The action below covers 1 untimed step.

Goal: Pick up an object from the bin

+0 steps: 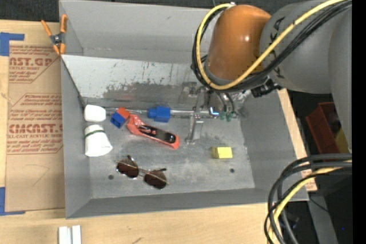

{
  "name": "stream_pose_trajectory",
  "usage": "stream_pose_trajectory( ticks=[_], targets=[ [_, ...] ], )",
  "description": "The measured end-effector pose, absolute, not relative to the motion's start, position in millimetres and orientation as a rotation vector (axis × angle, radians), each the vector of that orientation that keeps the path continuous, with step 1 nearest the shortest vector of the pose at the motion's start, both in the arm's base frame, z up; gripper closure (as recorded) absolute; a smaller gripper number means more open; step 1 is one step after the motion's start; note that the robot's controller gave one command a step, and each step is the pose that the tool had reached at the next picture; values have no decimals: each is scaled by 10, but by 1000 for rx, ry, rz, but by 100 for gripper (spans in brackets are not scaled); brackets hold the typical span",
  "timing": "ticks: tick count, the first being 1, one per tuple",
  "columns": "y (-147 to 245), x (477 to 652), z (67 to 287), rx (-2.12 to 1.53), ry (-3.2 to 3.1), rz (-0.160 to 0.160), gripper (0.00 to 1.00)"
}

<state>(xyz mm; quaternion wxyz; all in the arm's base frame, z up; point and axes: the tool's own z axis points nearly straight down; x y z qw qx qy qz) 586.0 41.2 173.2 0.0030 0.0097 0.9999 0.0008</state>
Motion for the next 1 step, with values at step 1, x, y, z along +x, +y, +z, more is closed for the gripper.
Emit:
stream_pose_trajectory(
  ticks=[1],
  targets=[
    [727, 5836, 1329, 16, 3142, -1, 0]
  ],
)
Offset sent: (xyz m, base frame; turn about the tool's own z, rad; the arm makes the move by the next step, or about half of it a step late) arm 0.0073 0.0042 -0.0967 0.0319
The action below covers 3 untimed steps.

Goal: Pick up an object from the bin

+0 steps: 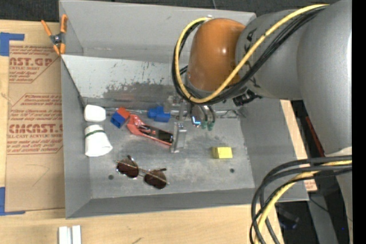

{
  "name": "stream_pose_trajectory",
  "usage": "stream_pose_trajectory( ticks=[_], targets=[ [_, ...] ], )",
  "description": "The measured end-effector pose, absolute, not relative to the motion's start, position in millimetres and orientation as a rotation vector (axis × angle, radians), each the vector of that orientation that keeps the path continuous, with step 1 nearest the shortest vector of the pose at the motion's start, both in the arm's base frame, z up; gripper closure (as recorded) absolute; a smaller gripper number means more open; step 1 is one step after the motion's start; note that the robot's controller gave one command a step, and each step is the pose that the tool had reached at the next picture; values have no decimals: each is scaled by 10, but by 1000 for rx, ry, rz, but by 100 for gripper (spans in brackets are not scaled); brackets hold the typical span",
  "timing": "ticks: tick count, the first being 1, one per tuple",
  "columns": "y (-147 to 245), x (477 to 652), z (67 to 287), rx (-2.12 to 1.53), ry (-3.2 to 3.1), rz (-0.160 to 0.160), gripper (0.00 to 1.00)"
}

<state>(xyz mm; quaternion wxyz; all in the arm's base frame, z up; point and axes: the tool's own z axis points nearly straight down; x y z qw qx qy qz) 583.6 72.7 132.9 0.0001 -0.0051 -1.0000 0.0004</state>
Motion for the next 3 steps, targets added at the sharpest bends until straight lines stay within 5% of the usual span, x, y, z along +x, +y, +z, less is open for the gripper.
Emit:
stream_pose_trajectory(
  ticks=[1, 2, 3],
  targets=[
    [754, 5898, 955, -34, -3149, -11, 0],
    [651, 5933, 719, 433, -3119, -1, 100],
    [651, 5869, 689, 437, -3090, -3, 0]
  ],
)
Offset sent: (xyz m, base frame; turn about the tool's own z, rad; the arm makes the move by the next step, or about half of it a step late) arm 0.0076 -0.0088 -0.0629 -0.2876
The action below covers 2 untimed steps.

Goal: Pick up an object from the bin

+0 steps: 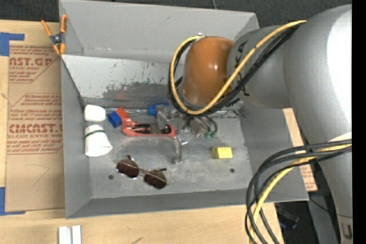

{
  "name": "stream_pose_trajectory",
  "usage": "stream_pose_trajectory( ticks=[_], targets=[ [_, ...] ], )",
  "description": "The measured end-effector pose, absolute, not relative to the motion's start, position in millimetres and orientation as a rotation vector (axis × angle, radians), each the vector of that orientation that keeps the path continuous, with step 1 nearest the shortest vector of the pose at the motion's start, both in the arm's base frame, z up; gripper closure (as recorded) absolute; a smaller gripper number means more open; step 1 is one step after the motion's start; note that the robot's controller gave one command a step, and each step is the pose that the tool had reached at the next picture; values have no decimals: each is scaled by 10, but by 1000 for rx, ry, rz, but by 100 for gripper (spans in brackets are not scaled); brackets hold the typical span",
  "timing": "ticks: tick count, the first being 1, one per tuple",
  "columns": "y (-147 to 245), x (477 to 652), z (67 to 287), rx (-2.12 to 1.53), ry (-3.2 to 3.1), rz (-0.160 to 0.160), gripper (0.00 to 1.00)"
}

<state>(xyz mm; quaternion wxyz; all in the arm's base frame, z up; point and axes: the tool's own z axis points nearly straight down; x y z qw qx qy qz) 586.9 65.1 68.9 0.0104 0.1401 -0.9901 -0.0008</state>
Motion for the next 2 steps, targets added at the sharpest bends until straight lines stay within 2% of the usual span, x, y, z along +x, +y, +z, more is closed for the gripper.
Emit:
stream_pose_trajectory(
  ticks=[1, 2],
  targets=[
    [655, 5867, 686, 437, -3090, -3, 0],
    [1050, 5894, 695, 345, -3105, -2, 0]
  ],
)
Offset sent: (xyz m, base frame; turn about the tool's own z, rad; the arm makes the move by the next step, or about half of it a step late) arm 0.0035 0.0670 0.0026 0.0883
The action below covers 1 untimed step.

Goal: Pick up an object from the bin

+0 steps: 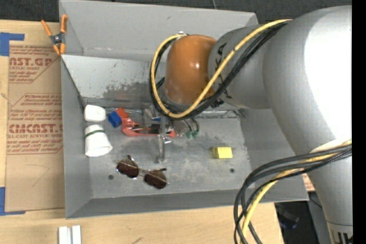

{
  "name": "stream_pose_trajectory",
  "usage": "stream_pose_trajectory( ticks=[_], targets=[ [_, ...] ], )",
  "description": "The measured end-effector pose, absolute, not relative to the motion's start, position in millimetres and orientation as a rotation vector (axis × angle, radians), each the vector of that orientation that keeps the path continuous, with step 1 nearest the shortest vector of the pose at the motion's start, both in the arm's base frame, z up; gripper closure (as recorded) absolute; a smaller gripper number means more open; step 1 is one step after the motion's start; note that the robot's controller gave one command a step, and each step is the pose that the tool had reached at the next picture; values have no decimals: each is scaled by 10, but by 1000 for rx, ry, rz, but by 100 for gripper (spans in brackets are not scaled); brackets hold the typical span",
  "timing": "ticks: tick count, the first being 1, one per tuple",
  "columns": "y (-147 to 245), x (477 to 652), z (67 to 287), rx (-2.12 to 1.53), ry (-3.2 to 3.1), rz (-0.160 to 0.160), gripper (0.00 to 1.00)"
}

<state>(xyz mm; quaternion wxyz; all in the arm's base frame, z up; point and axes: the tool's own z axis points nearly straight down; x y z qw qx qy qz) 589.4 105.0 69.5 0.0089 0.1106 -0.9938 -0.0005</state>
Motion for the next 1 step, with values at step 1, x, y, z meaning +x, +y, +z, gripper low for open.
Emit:
stream_pose_trajectory(
  ticks=[1],
  targets=[
    [1862, 5928, 728, 341, -3108, 12, 100]
  ],
)
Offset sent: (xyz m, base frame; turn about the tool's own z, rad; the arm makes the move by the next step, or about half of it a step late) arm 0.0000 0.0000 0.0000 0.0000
